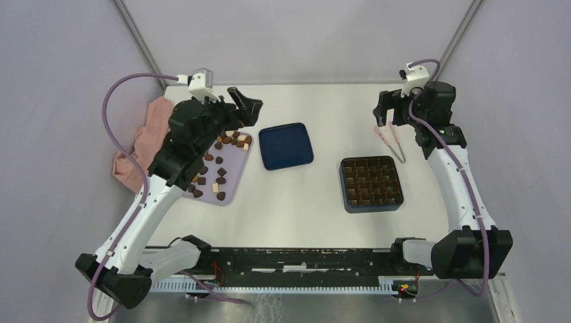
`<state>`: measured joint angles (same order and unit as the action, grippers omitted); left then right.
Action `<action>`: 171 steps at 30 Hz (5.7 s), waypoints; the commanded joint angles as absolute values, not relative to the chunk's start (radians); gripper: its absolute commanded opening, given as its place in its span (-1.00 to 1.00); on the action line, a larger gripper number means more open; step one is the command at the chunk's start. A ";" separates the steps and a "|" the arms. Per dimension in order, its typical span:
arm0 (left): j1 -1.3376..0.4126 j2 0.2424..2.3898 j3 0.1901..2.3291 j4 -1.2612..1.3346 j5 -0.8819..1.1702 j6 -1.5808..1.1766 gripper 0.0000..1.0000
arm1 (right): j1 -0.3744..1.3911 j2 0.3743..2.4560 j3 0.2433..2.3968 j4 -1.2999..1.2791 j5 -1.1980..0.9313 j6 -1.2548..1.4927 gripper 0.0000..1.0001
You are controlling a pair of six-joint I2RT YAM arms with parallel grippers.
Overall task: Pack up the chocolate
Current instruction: Pick up the clamp from the center of the board.
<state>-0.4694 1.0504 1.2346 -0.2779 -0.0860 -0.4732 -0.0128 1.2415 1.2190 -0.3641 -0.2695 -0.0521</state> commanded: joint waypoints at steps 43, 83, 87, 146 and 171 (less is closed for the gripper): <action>-0.412 1.372 1.062 0.147 0.221 -0.742 0.87 | -0.146 2.029 1.593 -0.572 -0.060 -0.371 -0.25; -0.483 1.448 1.015 1.052 0.545 -0.909 0.82 | -0.186 1.780 1.637 -0.429 -1.051 -0.154 -1.00; -0.519 1.512 1.033 1.224 0.569 -0.899 0.96 | -0.164 1.649 1.398 0.146 -1.257 0.345 -1.00; -0.759 1.557 1.355 0.903 0.768 -0.588 -0.96 | 0.114 1.537 1.123 0.396 -1.133 0.775 -1.00; -0.556 1.512 1.234 1.205 0.758 -0.809 -0.96 | 0.159 1.105 1.079 0.239 -1.123 -0.002 0.96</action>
<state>-0.5514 1.5360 1.1587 1.1202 0.7101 -0.8234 0.1287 1.1061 1.1244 0.1951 -1.1687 0.0044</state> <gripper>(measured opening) 0.065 0.978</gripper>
